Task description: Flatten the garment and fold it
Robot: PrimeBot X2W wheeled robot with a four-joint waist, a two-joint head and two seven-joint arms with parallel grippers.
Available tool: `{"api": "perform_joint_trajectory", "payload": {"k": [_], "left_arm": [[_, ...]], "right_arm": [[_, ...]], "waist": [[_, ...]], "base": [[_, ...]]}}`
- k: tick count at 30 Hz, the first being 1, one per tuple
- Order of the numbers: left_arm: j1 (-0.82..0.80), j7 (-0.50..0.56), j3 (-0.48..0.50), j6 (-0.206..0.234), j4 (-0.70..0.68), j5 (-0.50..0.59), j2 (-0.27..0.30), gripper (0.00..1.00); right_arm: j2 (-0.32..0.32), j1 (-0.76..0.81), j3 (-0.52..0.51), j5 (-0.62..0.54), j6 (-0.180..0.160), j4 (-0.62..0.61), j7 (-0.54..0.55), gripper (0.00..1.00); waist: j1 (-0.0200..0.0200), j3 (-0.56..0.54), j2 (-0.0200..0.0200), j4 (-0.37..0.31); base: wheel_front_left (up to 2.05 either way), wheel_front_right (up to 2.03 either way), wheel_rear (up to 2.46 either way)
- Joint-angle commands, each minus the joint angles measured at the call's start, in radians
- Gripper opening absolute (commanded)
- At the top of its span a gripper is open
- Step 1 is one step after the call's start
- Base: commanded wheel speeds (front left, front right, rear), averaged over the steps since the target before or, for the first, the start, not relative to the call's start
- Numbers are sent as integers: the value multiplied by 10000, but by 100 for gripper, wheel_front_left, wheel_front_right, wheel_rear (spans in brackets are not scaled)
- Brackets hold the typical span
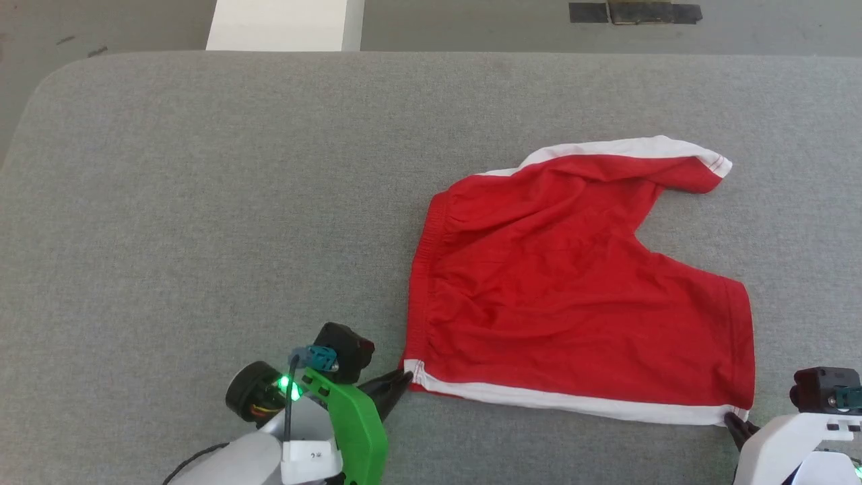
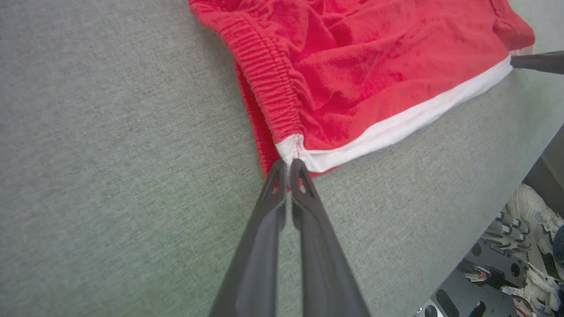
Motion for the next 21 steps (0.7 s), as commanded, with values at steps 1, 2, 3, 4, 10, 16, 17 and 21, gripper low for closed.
{"api": "perform_joint_trajectory", "payload": {"k": [1,2,3,4,10,16,17,21], "left_arm": [[-136,-98,-9,-72,4,-12,6,0],[-139,-136,-4,-84,9,-14,-3,0],[-143,-185,7,-86,7,-3,-7,0],[-146,-272,39,-73,2,11,-17,0],[-105,-773,296,76,-38,37,-15,0],[-140,-1379,733,334,-511,133,116,0],[-185,-1461,840,405,-628,164,166,0],[-484,-1640,1275,652,-1185,272,384,0]], "right_arm": [[25,-135,38,-77,-13,109,-48,0],[11,-141,35,-80,-13,109,-71,0],[-5,-146,40,-78,-13,100,-104,0],[-31,-161,61,-59,-13,76,-164,0],[-294,-415,210,367,-13,-264,-635,0],[-776,-979,141,1407,-13,-986,-712,0],[-936,-1130,181,1643,-13,-1168,-690,0],[-1557,-1844,170,2370,-13,-1719,-692,0]], "waist": [[0,-8,0,11],[0,-22,0,20],[0,-37,0,29],[0,-65,0,41],[0,-401,0,51],[0,-817,0,8],[0,-900,0,-1],[0,-1137,0,-61]], "base": [[0,0,0],[0,0,0],[0,0,0],[0,0,0],[0,0,0],[0,0,0],[0,0,0],[0,0,0]]}}
